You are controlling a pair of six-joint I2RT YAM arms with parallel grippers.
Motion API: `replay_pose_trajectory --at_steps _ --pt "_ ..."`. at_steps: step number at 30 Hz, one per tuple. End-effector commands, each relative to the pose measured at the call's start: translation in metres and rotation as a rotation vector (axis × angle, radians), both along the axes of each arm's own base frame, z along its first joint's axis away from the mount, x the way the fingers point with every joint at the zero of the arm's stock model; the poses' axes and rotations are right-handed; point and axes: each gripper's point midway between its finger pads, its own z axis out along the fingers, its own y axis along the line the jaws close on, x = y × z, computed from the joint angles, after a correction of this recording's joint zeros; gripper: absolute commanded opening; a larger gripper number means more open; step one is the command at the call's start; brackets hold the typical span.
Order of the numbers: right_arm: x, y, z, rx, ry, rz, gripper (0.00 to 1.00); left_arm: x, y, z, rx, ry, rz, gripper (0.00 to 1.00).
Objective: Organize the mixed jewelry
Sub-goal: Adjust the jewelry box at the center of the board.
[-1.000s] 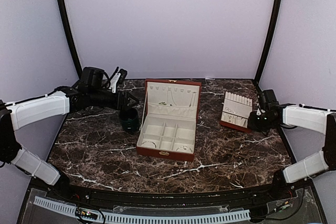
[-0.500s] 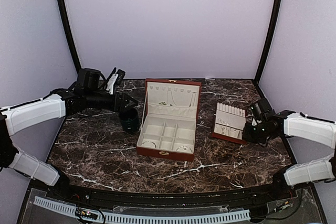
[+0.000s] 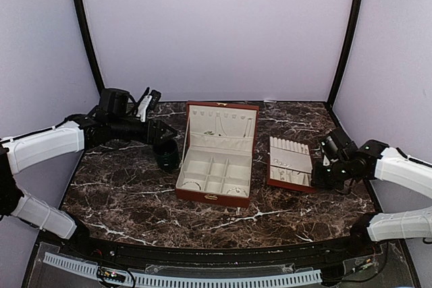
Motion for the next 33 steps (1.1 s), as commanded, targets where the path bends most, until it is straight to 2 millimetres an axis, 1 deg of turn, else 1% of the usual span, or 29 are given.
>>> replay_pose_trajectory --at_steps 1,7,10,16,20,23,26,29,33 --pt "-0.009 0.01 0.026 0.024 -0.022 0.008 0.0 -0.001 0.002 -0.004 0.013 -0.007 -0.005 0.63" --pt "-0.038 0.014 0.033 0.021 0.032 0.071 0.0 -0.001 0.002 -0.006 0.016 -0.004 -0.01 0.63" --pt "-0.051 0.02 0.04 0.031 0.037 0.128 0.0 -0.002 -0.001 -0.007 0.009 0.001 -0.027 0.63" --pt "-0.07 0.04 0.058 0.099 0.002 0.288 0.0 -0.004 -0.006 -0.011 -0.001 0.017 -0.056 0.63" --pt "-0.078 0.051 0.064 0.111 -0.003 0.379 0.0 -0.004 -0.01 -0.014 0.006 0.014 -0.061 0.63" --pt "-0.078 0.058 0.068 0.094 -0.014 0.44 0.0 -0.005 -0.016 -0.013 0.001 0.005 -0.072 0.63" --pt "-0.072 0.073 0.078 0.095 -0.047 0.501 0.0 -0.005 -0.026 -0.011 -0.007 0.004 -0.096 0.64" --pt "-0.063 0.088 0.086 0.09 -0.078 0.547 0.0 0.004 -0.033 -0.012 0.013 0.024 -0.089 0.64" --pt "-0.054 0.105 0.084 0.051 -0.077 0.634 0.0 0.023 -0.032 -0.018 0.07 0.026 -0.04 0.64"
